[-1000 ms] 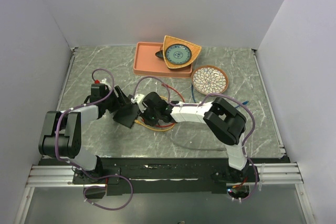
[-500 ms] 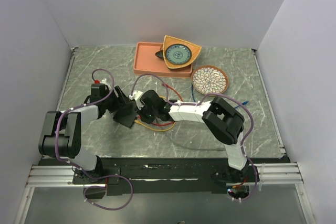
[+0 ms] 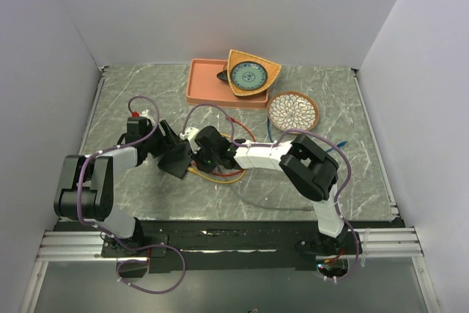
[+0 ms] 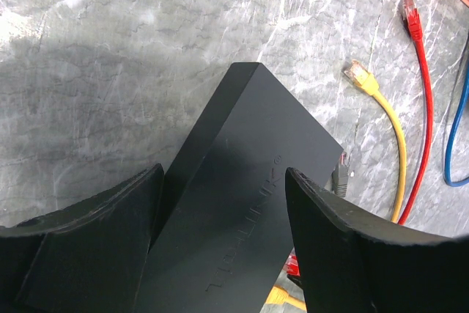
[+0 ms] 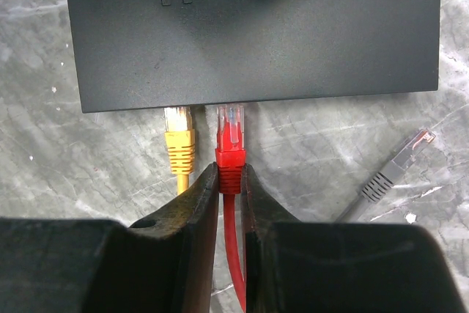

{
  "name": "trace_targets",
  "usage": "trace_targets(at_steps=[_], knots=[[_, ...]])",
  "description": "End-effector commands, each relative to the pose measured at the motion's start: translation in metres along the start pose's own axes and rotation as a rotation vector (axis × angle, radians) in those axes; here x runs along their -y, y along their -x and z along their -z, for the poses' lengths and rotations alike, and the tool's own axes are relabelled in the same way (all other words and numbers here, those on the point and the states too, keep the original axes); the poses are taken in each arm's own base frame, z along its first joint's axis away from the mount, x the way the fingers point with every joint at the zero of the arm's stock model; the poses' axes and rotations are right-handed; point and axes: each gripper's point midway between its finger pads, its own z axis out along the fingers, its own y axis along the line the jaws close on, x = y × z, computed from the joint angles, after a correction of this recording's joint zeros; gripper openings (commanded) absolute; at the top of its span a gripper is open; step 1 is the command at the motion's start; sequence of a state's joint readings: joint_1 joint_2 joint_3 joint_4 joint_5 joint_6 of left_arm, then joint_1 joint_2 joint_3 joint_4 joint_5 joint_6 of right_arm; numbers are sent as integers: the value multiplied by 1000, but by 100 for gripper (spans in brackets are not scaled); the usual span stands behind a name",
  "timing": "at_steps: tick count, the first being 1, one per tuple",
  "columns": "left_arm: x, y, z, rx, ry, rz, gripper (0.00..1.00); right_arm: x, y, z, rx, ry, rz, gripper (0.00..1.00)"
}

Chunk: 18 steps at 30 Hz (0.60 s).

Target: Insert the plug into the switch port

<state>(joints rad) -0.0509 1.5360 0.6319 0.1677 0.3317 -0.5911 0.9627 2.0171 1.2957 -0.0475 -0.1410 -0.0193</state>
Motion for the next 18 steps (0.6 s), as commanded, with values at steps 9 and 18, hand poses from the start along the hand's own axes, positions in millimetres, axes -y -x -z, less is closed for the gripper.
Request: trace_targets(at_steps=[9,18], knots=[[-13,-22,-2,-68,32,28,73,-1,22,-9,72,-12,6,0],[-12,-22,-3,-70,28,29,73,0,25,-13,73,-17,12,0]])
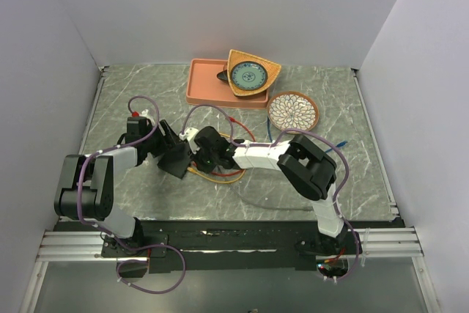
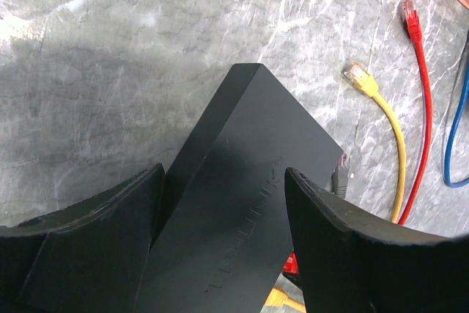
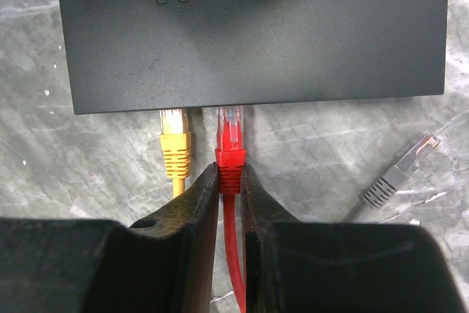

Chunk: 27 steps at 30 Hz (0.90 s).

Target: Insert the plug into the switch port

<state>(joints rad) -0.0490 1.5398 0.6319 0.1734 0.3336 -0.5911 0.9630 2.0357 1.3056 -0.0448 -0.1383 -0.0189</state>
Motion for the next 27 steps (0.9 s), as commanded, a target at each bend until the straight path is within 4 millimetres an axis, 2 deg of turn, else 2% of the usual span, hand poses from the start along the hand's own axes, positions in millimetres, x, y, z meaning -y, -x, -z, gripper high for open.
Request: trace_targets(at_steps=[1,17,27], knots=[[-12,-23,-2,-72,29,27,73,0,28,-9,85,-20,12,0],[-11,-24,-4,-81,22,23,73,11,60,9,155,-97,43,0],[-11,-25,-5,-88,16,26,73,16,68,13,166,-120,62,0]])
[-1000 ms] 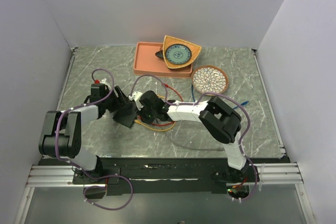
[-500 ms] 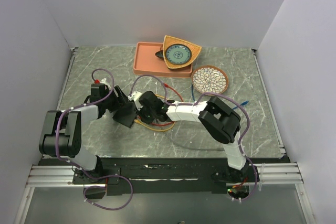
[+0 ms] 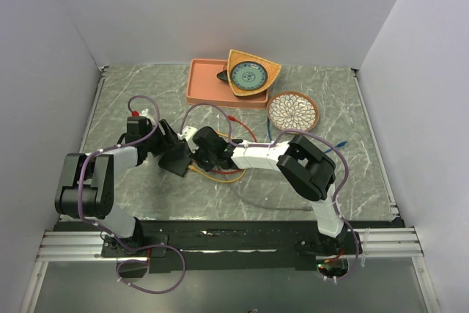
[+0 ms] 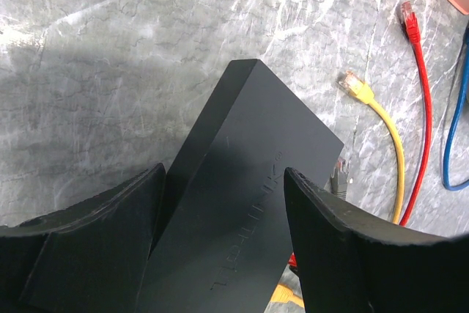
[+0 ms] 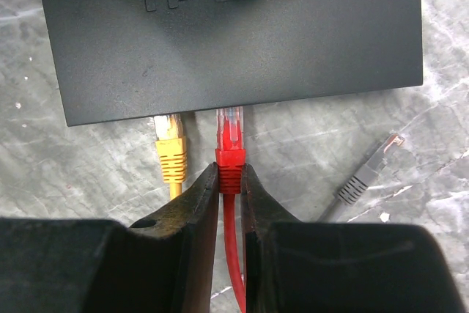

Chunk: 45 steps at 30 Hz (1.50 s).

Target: Insert the plug into the switch port

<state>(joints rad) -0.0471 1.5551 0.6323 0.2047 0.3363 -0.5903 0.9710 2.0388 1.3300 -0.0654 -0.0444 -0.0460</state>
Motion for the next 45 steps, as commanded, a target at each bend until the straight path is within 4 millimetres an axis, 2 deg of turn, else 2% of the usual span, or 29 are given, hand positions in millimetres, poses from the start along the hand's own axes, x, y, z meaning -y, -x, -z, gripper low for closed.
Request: trace_targets(at_steps=[1,12,19,24,28,30,39,45], knots=[[-11,-29,-1,-102,26,30,73,3,60,9,162,-26,25,0],[-4,-31,0,-110,-16,31,72,0,48,-9,134,-3,41,0],[2,-38,-1,-129,-64,52,72,2,56,-9,159,-12,49,0],[4,-36,1,-121,-70,46,72,3,61,-9,157,-22,81,0],[8,-32,3,-109,-83,32,74,-5,68,-11,160,-30,175,0],[8,-31,3,-107,-79,27,75,-13,63,-13,135,-17,223,0],[8,-33,1,-120,-88,25,77,-10,58,-16,118,-50,284,0],[9,-33,1,-120,-93,22,77,-3,62,-18,118,-82,297,0]])
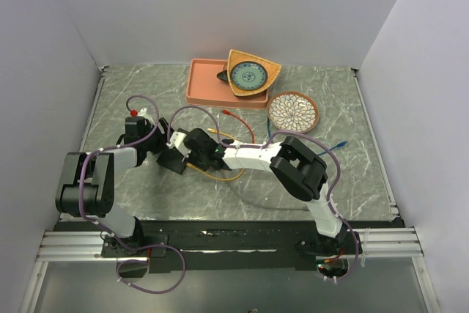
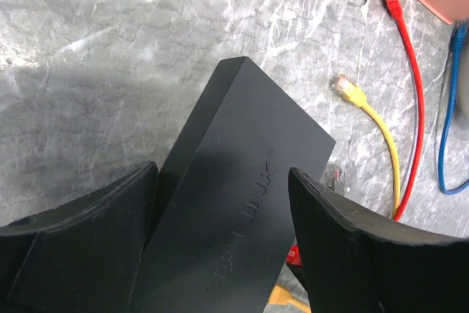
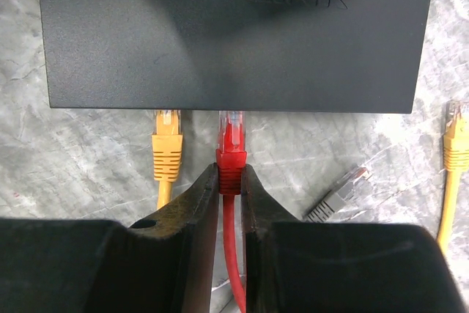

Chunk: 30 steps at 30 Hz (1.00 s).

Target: Insert the plug into the switch port

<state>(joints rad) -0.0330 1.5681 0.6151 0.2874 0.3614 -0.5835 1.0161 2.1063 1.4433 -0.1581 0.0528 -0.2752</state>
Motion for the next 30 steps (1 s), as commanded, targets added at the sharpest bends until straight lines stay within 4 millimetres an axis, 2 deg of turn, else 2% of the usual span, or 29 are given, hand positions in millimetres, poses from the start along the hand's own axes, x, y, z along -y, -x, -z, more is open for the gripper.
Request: trace_targets(at_steps=[1,5,14,19,25,30], knots=[[7,-40,5,-153,-50,42,77,13,57,-5,164,-68,19,0],[5,-41,4,-155,-45,43,77,21,58,0,175,-70,-47,0],[2,-42,2,-158,-31,51,76,15,73,25,245,-17,-112,0],[2,-42,2,-156,-31,51,75,18,76,30,252,-34,-128,0],[3,-42,2,-158,-33,48,74,21,79,26,248,-48,-136,0],[2,-43,2,-160,-32,50,74,27,83,33,260,-63,-167,0]])
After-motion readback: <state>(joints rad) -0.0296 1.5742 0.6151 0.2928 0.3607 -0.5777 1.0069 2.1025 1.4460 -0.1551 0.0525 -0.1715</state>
